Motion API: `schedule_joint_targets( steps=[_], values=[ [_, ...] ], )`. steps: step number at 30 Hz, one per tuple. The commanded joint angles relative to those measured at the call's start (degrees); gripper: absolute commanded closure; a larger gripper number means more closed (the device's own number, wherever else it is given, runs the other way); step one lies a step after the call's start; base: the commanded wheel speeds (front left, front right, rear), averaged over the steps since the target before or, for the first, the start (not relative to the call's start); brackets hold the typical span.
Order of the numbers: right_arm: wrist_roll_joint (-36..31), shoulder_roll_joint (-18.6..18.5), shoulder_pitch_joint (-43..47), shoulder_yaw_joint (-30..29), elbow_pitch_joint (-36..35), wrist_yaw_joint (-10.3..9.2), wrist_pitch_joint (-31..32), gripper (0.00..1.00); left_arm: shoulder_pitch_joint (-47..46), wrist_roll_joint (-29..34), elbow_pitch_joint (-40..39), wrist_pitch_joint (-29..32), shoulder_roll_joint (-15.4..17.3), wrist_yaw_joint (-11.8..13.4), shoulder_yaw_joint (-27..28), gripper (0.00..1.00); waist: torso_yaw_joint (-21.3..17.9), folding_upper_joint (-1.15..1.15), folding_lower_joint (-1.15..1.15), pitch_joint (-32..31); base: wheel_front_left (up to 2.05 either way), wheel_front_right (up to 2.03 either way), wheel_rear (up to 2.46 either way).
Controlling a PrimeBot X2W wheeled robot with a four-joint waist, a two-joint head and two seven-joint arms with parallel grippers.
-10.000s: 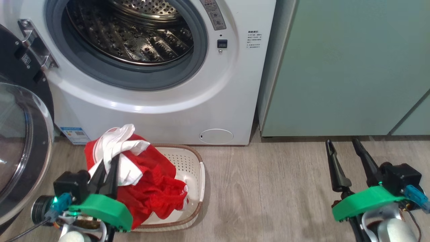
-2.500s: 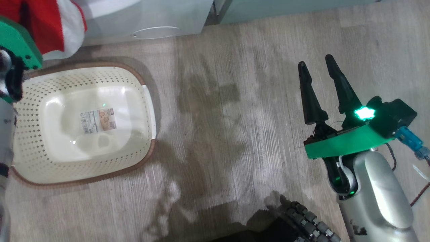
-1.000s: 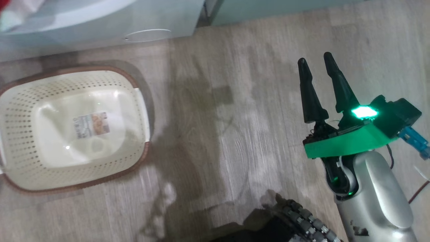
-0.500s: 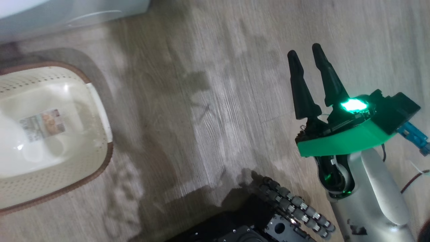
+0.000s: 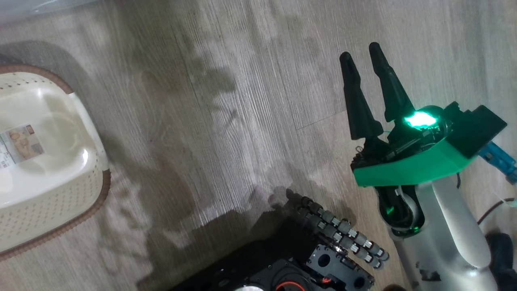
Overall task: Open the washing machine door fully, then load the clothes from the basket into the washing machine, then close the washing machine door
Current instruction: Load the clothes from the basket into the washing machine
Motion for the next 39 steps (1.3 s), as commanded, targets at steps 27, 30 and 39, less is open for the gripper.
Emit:
schedule_joint_targets(
  steps=[27, 30, 39],
  values=[
    [-0.93, -0.14, 0.96, -0.72, -0.68, 0.0, -0.37, 0.0, 5.11, 4.04, 9.27, -12.39, -1.49, -3.67, -5.46, 0.0, 3.53, 0.0, -0.01, -3.26, 0.0, 0.0, 0.0],
    [-1.76, -0.14, 1.46, -1.45, -0.45, 0.0, -0.37, 0.0, 7.96, 3.38, 7.51, -14.25, -2.89, -2.62, -4.78, 0.0, 4.6, 0.0, -0.01, -4.6, 0.0, 0.0, 0.0],
    [-4.94, -0.14, 3.02, -4.16, 0.01, 0.0, -0.37, 0.0, 21.93, 3.67, -11.61, -15.75, -7.1, 1.7, 0.19, 0.0, 8.55, 0.0, -0.01, -8.49, 0.0, 0.0, 0.0]
  ],
)
